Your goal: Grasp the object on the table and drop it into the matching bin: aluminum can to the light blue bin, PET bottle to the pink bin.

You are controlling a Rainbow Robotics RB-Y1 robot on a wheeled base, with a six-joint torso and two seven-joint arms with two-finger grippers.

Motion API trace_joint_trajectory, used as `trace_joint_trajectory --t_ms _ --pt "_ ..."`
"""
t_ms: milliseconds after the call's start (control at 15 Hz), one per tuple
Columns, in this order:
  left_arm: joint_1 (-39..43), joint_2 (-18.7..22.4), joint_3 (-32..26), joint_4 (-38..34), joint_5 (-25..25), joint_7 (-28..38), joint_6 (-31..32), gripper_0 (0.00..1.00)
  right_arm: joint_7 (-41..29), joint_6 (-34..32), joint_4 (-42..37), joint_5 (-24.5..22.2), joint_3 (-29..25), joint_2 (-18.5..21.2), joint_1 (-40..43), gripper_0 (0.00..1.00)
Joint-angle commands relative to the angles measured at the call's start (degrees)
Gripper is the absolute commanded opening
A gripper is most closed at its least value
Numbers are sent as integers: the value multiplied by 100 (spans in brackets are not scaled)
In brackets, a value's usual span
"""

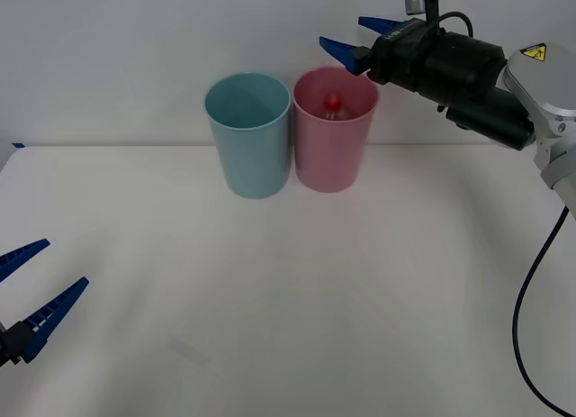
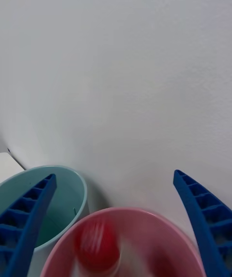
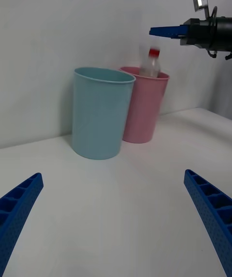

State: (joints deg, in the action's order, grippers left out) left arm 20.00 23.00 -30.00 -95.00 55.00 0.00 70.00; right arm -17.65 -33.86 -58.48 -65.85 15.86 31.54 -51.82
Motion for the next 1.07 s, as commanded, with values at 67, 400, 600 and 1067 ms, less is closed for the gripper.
trace_joint_trajectory --t_ms 67,400,600,1067 --pt "0 0 0 0 0 0 0 100 60 -68 -6 46 5 10 49 100" --pt "0 0 0 0 0 0 0 100 95 -60 -1122 204 -13 283 770 100" --pt "0 0 0 0 0 0 0 100 86 -60 -2168 371 -189 626 1570 100" --pt "0 0 0 0 0 0 0 100 113 -68 -4128 573 -1050 1223 3837 100"
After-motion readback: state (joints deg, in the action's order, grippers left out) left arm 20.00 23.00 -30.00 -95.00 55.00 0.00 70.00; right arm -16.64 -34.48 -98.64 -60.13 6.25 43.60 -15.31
